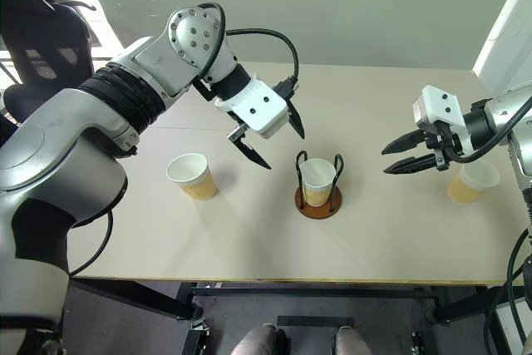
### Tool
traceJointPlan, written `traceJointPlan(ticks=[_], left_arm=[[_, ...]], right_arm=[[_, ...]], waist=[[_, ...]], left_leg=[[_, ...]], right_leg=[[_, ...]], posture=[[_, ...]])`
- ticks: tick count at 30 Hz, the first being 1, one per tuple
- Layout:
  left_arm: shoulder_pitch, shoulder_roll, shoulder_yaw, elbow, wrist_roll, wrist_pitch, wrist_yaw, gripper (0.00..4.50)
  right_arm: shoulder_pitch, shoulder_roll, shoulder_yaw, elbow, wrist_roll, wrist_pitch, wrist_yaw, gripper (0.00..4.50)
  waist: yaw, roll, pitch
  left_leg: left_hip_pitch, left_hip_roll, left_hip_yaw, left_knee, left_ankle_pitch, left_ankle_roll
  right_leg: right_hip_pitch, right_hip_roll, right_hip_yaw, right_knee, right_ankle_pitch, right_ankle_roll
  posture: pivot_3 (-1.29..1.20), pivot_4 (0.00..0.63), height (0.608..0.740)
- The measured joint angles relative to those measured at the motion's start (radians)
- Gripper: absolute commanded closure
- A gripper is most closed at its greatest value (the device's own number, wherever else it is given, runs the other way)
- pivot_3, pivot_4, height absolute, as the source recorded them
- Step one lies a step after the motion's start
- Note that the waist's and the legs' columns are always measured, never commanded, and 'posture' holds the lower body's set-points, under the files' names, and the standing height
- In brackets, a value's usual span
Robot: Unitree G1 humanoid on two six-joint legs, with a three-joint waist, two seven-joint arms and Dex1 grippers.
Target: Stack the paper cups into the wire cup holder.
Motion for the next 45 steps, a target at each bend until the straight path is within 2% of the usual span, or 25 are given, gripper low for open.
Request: traceJointPlan(ticks=[6,12,17,19,23,27,33,45], left_arm=[[0.031,-0.037,0.163,0.008,-0.074,0.144,-0.002,0.04],[0.057,-0.071,0.450,0.026,-0.133,0.373,-0.003,0.04],[0.097,-0.096,0.629,0.030,-0.119,0.490,-0.003,0.04],[0.135,-0.114,0.692,0.002,-0.116,0.548,-0.003,0.04],[0.210,-0.147,0.761,-0.071,-0.115,0.628,-0.003,0.04],[0.259,-0.188,0.829,-0.150,-0.102,0.671,-0.003,0.04],[0.312,-0.193,0.867,-0.211,-0.062,0.711,-0.003,0.04],[0.330,-0.193,0.897,-0.248,-0.024,0.745,-0.003,0.04]], right_arm=[[0.027,0.000,-0.008,0.009,-0.014,-0.005,-0.001,2.74],[0.053,-0.020,-0.024,0.033,-0.038,-0.018,-0.006,2.74],[0.048,-0.047,-0.038,0.167,-0.110,-0.094,-0.037,2.74],[0.030,-0.048,-0.037,0.253,-0.161,-0.186,-0.057,2.74],[-0.008,-0.061,-0.035,0.391,-0.252,-0.358,-0.078,2.74],[-0.010,-0.063,-0.016,0.444,-0.311,-0.459,-0.070,2.74],[-0.011,-0.068,0.016,0.558,-0.411,-0.573,-0.080,2.74],[-0.150,-0.057,0.031,0.732,-0.501,-0.624,-0.104,2.74]], waist=[[0.001,0.000,0.000],[0.002,0.000,0.000],[0.002,0.000,0.000],[0.002,0.001,0.000],[0.001,0.001,0.000],[0.000,0.001,0.000],[0.001,0.001,0.000],[-0.001,0.001,0.000]], left_leg=[[0.000,0.000,0.000,0.000,0.000,0.000],[0.000,0.000,0.001,0.000,0.000,0.000],[0.001,-0.001,0.002,0.000,-0.001,0.001],[0.002,-0.001,0.002,0.000,-0.001,0.001],[0.002,0.000,0.002,0.000,-0.001,0.002],[0.003,0.000,0.002,0.000,-0.001,0.002],[0.004,0.000,0.003,0.001,-0.001,0.003],[0.004,0.000,0.002,0.001,-0.001,0.003]], right_leg=[[0.000,-0.001,0.000,0.000,0.000,0.001],[0.000,-0.001,0.001,0.000,-0.001,0.002],[0.001,-0.001,0.001,0.000,-0.002,0.002],[0.001,-0.001,0.001,0.000,-0.001,0.004],[0.001,-0.001,0.001,0.001,0.001,0.007],[0.002,-0.002,0.001,0.001,0.001,0.008],[0.003,-0.002,0.002,0.001,0.003,0.009],[0.004,-0.002,0.002,0.000,0.003,0.009]], posture=[[0.00,0.150,0.740],[0.00,0.150,0.740],[0.00,0.150,0.740],[0.00,0.150,0.740],[0.00,0.150,0.740],[0.00,0.150,0.740],[0.00,0.150,0.740],[0.00,0.150,0.740]])
